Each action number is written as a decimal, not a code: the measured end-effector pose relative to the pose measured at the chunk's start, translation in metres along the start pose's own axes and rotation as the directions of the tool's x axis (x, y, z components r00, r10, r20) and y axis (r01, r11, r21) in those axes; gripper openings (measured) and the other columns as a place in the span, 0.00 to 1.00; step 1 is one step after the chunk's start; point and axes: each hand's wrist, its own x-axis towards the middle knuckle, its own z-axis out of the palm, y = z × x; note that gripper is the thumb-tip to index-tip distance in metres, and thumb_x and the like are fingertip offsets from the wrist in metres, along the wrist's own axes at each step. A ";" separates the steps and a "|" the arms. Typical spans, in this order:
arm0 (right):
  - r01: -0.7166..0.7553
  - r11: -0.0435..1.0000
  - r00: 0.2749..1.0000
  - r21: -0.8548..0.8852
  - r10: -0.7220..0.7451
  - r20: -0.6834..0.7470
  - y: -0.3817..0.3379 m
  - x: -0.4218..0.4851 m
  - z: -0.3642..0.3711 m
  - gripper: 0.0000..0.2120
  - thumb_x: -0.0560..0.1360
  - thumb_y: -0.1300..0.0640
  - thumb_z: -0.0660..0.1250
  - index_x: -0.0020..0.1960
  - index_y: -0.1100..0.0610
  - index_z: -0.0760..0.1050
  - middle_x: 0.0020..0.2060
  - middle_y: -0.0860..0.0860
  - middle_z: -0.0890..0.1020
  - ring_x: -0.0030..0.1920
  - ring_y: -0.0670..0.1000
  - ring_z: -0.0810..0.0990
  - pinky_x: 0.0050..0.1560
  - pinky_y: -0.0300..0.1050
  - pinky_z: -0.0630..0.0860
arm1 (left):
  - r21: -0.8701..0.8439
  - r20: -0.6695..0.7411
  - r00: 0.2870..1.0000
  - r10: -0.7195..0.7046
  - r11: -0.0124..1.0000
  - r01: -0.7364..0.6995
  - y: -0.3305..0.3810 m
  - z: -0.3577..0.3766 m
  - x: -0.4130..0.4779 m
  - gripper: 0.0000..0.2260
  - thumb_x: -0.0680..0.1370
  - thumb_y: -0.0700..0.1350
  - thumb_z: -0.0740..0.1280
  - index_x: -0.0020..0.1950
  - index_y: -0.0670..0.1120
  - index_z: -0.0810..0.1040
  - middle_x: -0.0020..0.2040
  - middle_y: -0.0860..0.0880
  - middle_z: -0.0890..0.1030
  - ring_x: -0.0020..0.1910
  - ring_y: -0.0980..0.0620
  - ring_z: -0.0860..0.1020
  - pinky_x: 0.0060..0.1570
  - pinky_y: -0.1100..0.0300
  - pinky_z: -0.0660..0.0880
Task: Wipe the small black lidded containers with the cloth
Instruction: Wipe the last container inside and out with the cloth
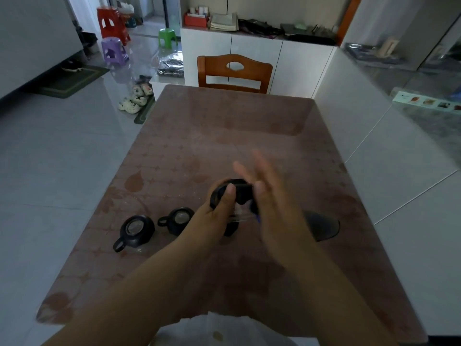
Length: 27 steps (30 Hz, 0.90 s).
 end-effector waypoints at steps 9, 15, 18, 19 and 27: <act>-0.124 0.992 0.975 -0.002 0.121 -0.189 0.018 0.012 0.003 0.29 0.71 0.40 0.60 0.71 0.37 0.57 0.68 0.39 0.63 0.62 0.33 0.66 0.59 0.28 0.68 | -0.113 -0.034 0.998 -0.049 0.993 0.045 0.004 0.004 -0.014 0.20 0.78 0.59 0.46 0.55 0.54 0.74 0.42 0.58 0.75 0.41 0.62 0.74 0.30 0.80 0.71; -0.162 0.975 0.938 0.152 0.200 -0.284 0.026 0.014 0.005 0.15 0.81 0.52 0.52 0.65 0.44 0.69 0.63 0.45 0.74 0.63 0.45 0.74 0.63 0.43 0.74 | -0.061 -0.032 0.998 -0.055 0.997 0.053 0.012 0.006 -0.020 0.26 0.78 0.58 0.45 0.66 0.47 0.72 0.52 0.43 0.73 0.44 0.54 0.79 0.33 0.60 0.76; -0.193 0.933 0.926 0.303 0.275 -0.257 0.032 0.015 0.005 0.13 0.82 0.54 0.52 0.59 0.46 0.73 0.56 0.47 0.79 0.56 0.49 0.80 0.56 0.45 0.79 | -0.083 -0.072 0.997 0.010 0.996 -0.016 0.010 0.004 -0.019 0.19 0.77 0.57 0.44 0.61 0.60 0.70 0.44 0.43 0.79 0.49 0.40 0.77 0.35 0.66 0.77; -0.220 0.901 0.924 0.375 0.315 -0.214 0.034 0.014 0.002 0.12 0.81 0.54 0.53 0.58 0.46 0.73 0.57 0.48 0.80 0.55 0.49 0.81 0.53 0.44 0.80 | -0.075 -0.080 0.997 0.012 0.997 -0.018 0.007 0.003 -0.016 0.20 0.77 0.57 0.44 0.62 0.60 0.69 0.46 0.43 0.79 0.53 0.41 0.77 0.34 0.73 0.74; -0.039 0.932 0.999 -0.360 0.023 -0.049 0.013 0.010 0.003 0.26 0.77 0.41 0.49 0.74 0.42 0.52 0.72 0.41 0.59 0.66 0.30 0.57 0.64 0.25 0.57 | -0.206 0.011 0.993 -0.117 0.972 0.117 0.010 0.008 -0.006 0.39 0.56 0.78 0.58 0.57 0.56 0.78 0.58 0.47 0.81 0.58 0.49 0.78 0.64 0.49 0.71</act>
